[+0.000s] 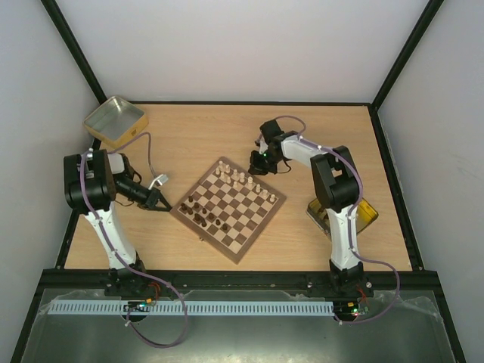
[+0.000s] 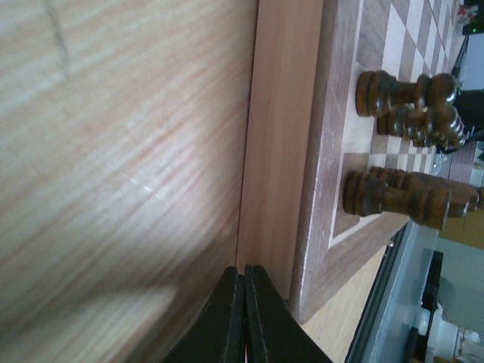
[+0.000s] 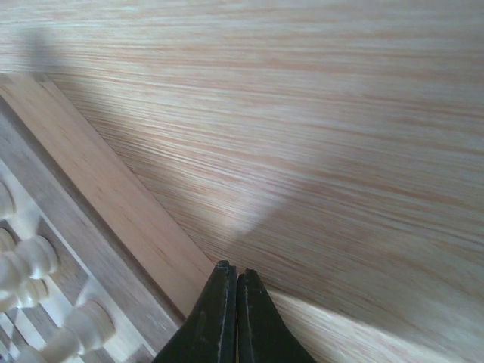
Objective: Set up the chess pieces on the board
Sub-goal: Adjust the chessboard at the center of the board.
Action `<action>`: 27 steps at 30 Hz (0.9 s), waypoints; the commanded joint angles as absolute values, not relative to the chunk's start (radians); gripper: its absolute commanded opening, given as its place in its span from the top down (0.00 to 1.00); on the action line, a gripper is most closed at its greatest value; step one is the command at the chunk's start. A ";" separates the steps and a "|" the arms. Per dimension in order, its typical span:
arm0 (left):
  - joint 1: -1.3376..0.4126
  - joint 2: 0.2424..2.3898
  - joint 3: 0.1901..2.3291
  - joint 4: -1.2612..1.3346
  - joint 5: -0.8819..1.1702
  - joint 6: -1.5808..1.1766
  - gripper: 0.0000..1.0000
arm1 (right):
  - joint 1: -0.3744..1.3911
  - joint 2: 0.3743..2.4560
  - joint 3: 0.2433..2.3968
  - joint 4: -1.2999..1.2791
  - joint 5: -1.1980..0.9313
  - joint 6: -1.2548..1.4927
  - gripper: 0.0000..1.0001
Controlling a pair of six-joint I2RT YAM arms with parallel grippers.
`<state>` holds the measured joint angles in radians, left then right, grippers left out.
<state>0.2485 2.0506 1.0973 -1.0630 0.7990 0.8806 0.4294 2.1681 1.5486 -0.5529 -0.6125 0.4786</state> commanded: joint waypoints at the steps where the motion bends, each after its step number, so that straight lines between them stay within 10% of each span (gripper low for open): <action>1: 0.249 2.054 1.103 -1.192 0.762 0.989 0.98 | 0.456 2.211 1.621 -0.597 -0.628 0.475 0.98; 27: 0.158 2.071 0.921 -1.278 0.674 1.215 0.98 | 0.540 2.382 1.822 -0.669 -0.678 0.446 0.98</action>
